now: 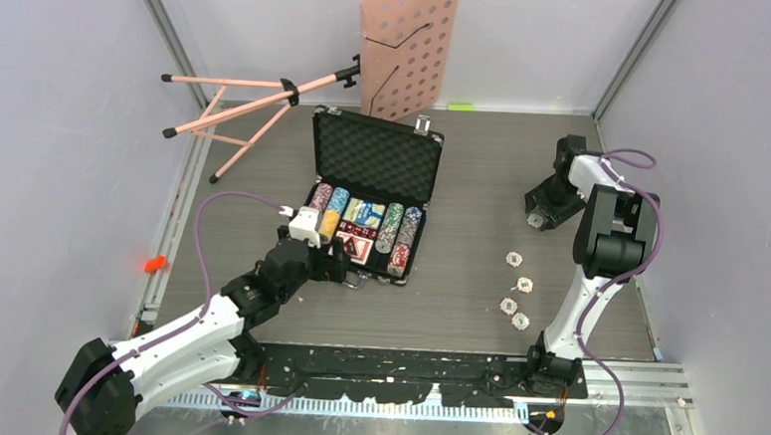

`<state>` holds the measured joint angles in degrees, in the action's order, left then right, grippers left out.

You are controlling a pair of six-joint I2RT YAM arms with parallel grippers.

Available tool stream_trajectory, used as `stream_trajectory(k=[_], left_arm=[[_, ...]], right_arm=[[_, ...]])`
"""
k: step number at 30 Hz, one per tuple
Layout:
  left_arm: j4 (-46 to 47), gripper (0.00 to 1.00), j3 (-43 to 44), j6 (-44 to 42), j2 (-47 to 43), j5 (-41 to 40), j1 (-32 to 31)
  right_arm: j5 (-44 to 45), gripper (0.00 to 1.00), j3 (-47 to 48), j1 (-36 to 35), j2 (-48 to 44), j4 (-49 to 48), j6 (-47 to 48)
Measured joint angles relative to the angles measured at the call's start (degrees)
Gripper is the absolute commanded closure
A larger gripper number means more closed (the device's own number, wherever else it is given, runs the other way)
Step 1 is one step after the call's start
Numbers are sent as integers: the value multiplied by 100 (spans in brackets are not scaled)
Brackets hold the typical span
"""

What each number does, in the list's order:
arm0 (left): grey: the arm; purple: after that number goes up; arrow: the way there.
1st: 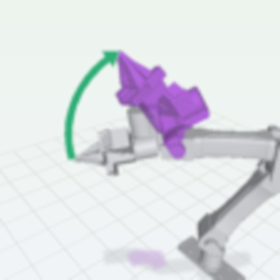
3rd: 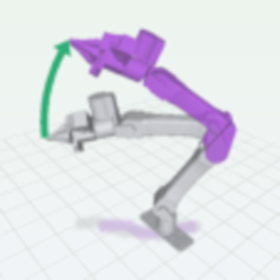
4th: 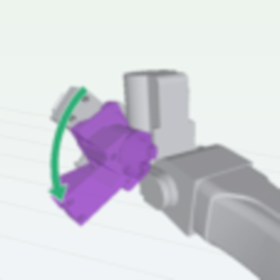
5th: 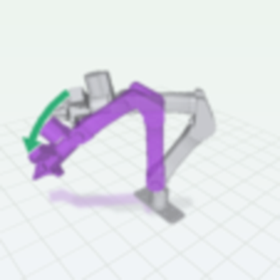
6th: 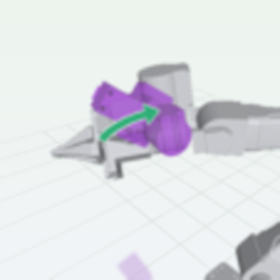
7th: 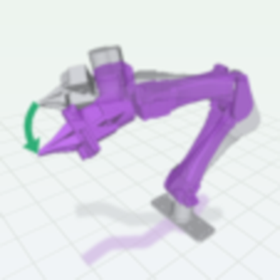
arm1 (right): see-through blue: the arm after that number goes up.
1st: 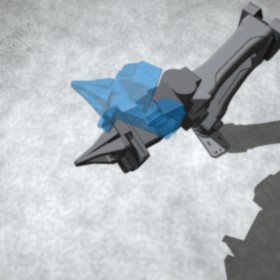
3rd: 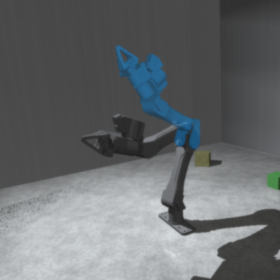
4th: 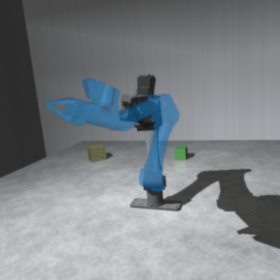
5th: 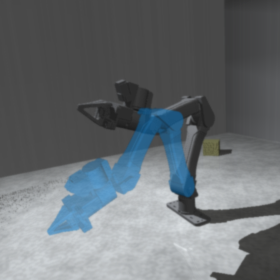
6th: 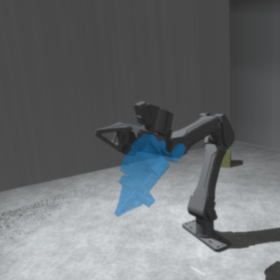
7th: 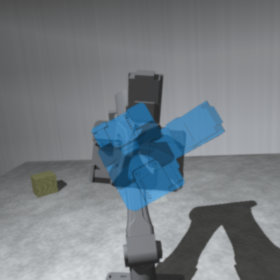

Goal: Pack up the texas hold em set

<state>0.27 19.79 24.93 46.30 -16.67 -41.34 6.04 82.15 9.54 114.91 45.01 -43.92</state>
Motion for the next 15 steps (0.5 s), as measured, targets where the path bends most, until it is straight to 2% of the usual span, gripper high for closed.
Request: stream_trajectory(k=[5, 15], left_arm=[[-2, 1, 0, 2, -4, -9, 0], [-9, 1, 0, 13, -79, -15, 0]], right_arm=[[66, 43, 90, -7, 72, 96, 4], [138, 48, 540, -116, 387, 476, 57]])
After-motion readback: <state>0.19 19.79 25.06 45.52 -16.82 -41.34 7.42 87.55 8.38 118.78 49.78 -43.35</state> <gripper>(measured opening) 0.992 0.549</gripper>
